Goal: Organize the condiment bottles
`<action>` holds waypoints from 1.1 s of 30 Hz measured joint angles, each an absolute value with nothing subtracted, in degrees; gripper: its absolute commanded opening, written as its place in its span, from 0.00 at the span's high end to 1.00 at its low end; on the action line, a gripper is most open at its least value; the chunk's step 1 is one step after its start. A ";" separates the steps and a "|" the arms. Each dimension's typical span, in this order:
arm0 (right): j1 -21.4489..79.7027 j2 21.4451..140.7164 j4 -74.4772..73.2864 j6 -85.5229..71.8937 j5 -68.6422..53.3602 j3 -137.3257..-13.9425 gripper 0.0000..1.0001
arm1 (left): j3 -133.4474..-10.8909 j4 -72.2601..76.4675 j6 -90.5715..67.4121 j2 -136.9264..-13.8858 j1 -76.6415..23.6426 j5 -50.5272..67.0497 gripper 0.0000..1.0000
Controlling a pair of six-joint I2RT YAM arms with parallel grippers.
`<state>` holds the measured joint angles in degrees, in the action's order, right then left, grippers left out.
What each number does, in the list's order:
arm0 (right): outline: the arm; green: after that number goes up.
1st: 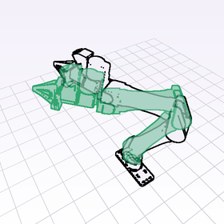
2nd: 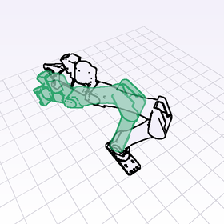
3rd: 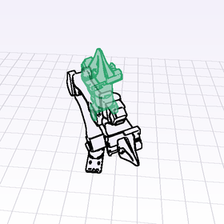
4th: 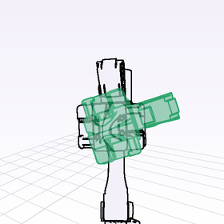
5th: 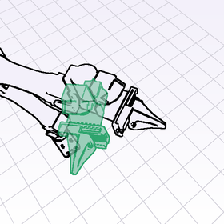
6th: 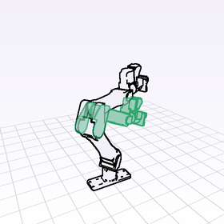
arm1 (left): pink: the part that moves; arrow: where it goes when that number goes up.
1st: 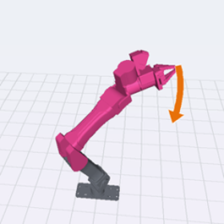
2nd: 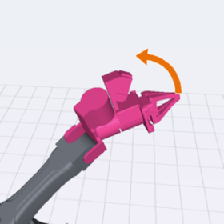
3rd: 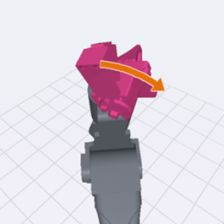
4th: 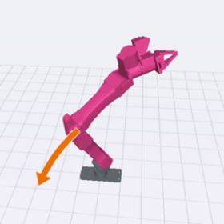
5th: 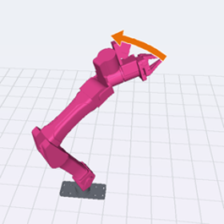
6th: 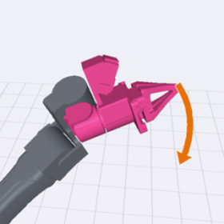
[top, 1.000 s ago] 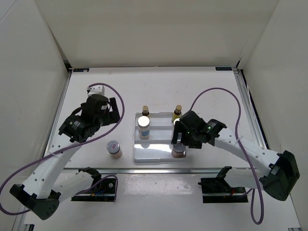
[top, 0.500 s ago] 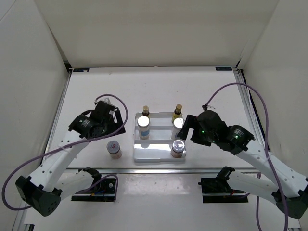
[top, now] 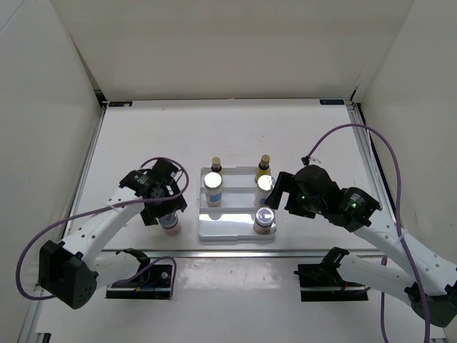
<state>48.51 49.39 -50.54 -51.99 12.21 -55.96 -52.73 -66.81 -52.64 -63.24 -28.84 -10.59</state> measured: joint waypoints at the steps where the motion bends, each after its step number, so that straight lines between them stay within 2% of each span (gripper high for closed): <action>1: 48.51 49.65 -50.54 -51.96 12.14 -55.96 0.00 | -52.21 -66.08 -52.97 -64.25 -28.42 -10.63 0.04; 4: 48.49 50.02 -50.52 -51.70 11.99 -55.77 0.00 | -49.89 -63.70 -53.08 -67.40 -26.85 -10.28 0.12; 5: 48.51 50.02 -50.52 -51.62 11.97 -55.68 0.00 | -49.17 -63.05 -53.04 -68.42 -26.37 -9.96 0.27; 7: 48.51 50.02 -50.52 -51.35 11.94 -55.68 0.00 | -48.58 -62.22 -53.17 -69.91 -25.74 -9.63 0.38; 12: 48.51 50.02 -50.74 -50.76 12.16 -55.68 0.00 | -48.71 -61.73 -52.40 -70.08 -25.61 -9.39 0.81; 14: 48.51 50.02 -51.00 -50.72 12.34 -55.68 0.00 | -48.84 -61.73 -52.31 -70.00 -25.61 -9.34 0.88; 20: 48.51 50.04 -51.35 -50.57 12.78 -55.68 0.00 | -50.87 -62.81 -52.12 -63.40 -25.96 -8.58 0.89; 26: 48.51 50.39 -51.68 -50.57 13.19 -55.68 0.00 | -56.10 -62.11 -51.64 -55.94 -32.49 -8.82 0.89; 33: 48.51 50.96 -52.40 -50.57 13.37 -55.68 0.00 | -56.31 -59.02 -50.98 -61.39 -42.33 -9.21 0.89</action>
<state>48.51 50.96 -52.40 -50.57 13.37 -55.68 -56.31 -59.02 -50.98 -61.39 -42.33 -9.21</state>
